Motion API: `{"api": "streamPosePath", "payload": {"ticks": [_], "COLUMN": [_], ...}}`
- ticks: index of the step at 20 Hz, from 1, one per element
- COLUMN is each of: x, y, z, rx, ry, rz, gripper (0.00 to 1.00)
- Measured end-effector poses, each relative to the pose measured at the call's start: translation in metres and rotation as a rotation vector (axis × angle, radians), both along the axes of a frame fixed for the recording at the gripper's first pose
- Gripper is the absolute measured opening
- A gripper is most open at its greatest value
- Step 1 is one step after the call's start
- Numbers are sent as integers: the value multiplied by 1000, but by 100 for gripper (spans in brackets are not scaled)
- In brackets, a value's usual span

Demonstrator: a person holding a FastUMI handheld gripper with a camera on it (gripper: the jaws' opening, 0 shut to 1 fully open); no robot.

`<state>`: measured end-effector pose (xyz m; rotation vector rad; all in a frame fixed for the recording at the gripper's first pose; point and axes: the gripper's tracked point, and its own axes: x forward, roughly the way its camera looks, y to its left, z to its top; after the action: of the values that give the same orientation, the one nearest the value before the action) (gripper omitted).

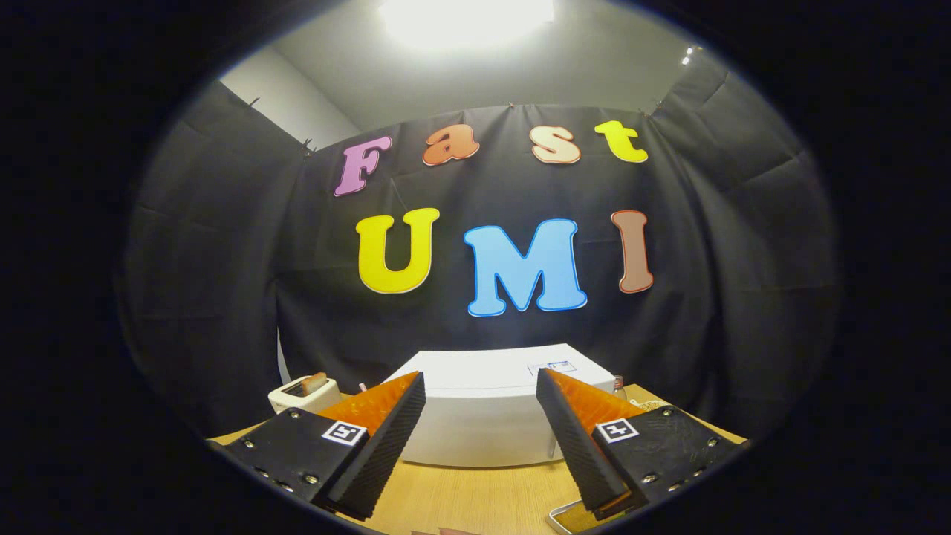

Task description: Open the microwave, put the food inside, and close the microwave door.

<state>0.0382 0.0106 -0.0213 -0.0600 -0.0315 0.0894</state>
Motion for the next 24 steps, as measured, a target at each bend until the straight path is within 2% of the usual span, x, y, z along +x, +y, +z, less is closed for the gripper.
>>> {"api": "streamPosePath", "payload": {"ticks": [4, 14, 20, 24], "x": [31, 97, 139, 157], "y": [-16, -60, -97, -109], "z": [-35, -92, -123, -145], "rx": [20, -98, -22, -3], "ry": [38, 41, 107, 140], "rz": [31, -54, -133, -142], "gripper": [97, 97, 97, 97]}}
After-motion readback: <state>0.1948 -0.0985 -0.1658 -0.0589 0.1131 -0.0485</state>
